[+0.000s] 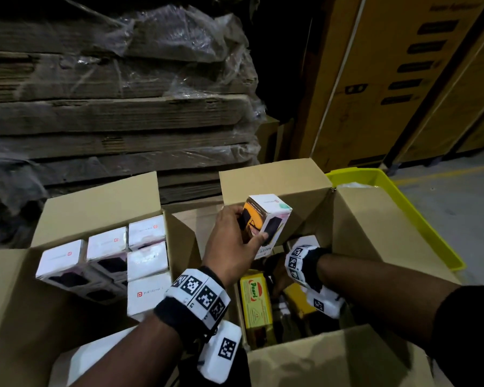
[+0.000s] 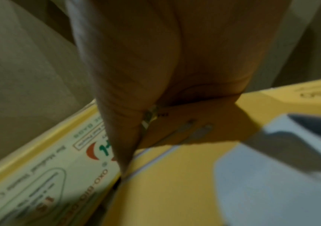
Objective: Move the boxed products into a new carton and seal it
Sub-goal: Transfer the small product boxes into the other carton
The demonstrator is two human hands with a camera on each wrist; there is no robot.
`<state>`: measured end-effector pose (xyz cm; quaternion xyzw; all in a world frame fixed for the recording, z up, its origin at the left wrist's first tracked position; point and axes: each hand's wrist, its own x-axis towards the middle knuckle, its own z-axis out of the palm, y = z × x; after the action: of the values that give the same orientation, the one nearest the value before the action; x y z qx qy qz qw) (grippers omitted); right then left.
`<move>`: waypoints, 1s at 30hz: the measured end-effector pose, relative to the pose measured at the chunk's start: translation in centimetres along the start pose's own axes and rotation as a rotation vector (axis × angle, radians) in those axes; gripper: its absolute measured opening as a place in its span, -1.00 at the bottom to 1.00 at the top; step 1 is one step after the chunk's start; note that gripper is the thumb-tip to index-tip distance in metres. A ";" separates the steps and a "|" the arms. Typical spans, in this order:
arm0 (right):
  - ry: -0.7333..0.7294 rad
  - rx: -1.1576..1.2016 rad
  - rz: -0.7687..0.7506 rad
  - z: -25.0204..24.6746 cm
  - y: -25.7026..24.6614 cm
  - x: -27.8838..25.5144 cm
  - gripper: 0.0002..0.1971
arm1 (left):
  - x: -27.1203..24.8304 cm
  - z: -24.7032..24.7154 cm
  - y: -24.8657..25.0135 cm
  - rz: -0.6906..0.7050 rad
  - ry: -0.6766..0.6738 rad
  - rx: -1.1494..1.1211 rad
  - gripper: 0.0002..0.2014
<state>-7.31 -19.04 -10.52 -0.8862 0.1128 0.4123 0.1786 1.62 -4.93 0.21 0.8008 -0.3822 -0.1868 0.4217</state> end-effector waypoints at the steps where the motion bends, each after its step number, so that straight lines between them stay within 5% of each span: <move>1: -0.022 -0.027 -0.011 -0.7 -0.5 -0.8 -0.05 | 0.0 0.1 -0.1 0.002 0.000 -0.004 -0.45; 6: -0.094 0.027 -0.043 -2.6 -0.7 -1.7 -0.03 | -0.1 0.1 0.0 0.003 0.009 -0.027 -0.46; 11: -0.242 0.036 0.047 -2.4 -0.6 0.4 -0.28 | -0.3 -0.1 0.1 -0.004 -0.007 -0.046 -0.45; 13: -0.195 0.127 0.017 -2.3 -0.5 0.3 -0.41 | -0.4 -0.1 0.2 -0.006 -0.001 -0.041 -0.45; 17: -0.124 0.108 -0.083 -0.7 0.4 3.0 0.05 | -0.3 -0.2 0.4 -0.021 -0.006 -0.037 -0.46; 18: -0.132 0.105 -0.091 -0.6 0.4 2.7 0.00 | -0.3 -0.2 0.4 -0.021 -0.008 -0.035 -0.45; 20: -0.024 0.163 -0.092 -1.6 -0.4 0.1 -0.23 | -0.3 -0.2 0.5 -0.022 -0.009 -0.033 -0.45; 22: 0.012 0.245 -0.036 -2.5 -0.2 -1.5 -0.10 | -0.2 -0.2 0.7 -0.031 -0.010 -0.028 -0.45; 25: 0.271 0.220 -0.091 -2.0 2.1 -0.9 -0.09 | 0.1 -0.1 0.4 -0.058 -0.016 -0.063 -0.44; 30: 0.487 0.254 0.013 -1.9 3.5 -3.8 -0.54 | 0.7 -0.3 0.4 -0.081 -0.014 -0.171 -0.57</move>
<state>-9.59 -22.80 -7.27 -0.9290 0.2089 0.1706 0.2535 2.10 -5.42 0.74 0.7752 -0.3350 -0.2413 0.4781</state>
